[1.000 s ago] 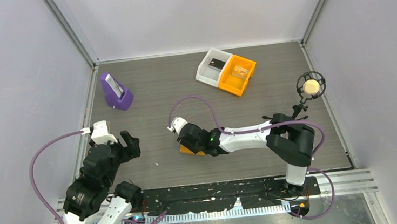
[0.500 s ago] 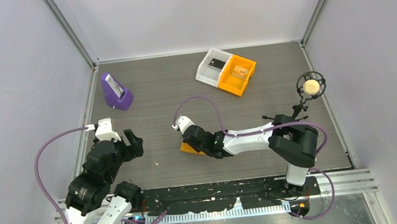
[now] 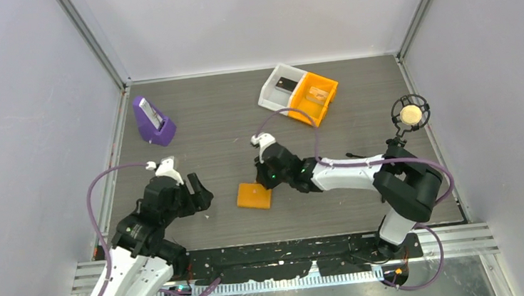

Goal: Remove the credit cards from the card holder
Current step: Open the card holder at the center of the board.

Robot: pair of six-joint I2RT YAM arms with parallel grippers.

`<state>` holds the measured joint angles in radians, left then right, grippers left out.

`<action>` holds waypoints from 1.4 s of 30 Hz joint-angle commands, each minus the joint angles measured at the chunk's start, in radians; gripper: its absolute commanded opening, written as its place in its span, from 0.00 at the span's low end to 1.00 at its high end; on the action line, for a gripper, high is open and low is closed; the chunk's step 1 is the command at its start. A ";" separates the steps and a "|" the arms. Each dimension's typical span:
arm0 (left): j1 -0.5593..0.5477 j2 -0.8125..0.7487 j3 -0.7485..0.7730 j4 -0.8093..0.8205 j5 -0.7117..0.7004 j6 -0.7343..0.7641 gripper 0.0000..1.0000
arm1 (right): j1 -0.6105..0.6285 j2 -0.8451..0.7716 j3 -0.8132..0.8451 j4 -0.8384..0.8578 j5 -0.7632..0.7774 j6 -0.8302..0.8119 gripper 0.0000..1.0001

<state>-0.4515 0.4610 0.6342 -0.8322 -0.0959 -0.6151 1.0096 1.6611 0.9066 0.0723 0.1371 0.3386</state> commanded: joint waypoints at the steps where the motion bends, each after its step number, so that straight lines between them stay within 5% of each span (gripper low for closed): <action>1: 0.002 0.035 -0.059 0.111 0.114 -0.076 0.72 | -0.110 -0.074 -0.054 0.081 -0.223 0.186 0.05; 12: 0.002 0.099 -0.117 0.211 0.181 -0.125 0.76 | -0.226 -0.247 -0.116 -0.018 -0.327 0.303 0.05; 26: 0.002 0.247 -0.185 0.509 0.307 -0.181 0.81 | -0.226 -0.371 -0.223 0.111 -0.499 0.363 0.05; 42: 0.001 0.336 -0.245 0.540 0.306 -0.173 0.74 | -0.303 -0.371 -0.368 -0.051 -0.261 0.183 0.05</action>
<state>-0.4515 0.7837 0.3958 -0.3473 0.1955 -0.7860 0.7143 1.2819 0.5579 0.0387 -0.1944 0.5869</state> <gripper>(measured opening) 0.738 0.092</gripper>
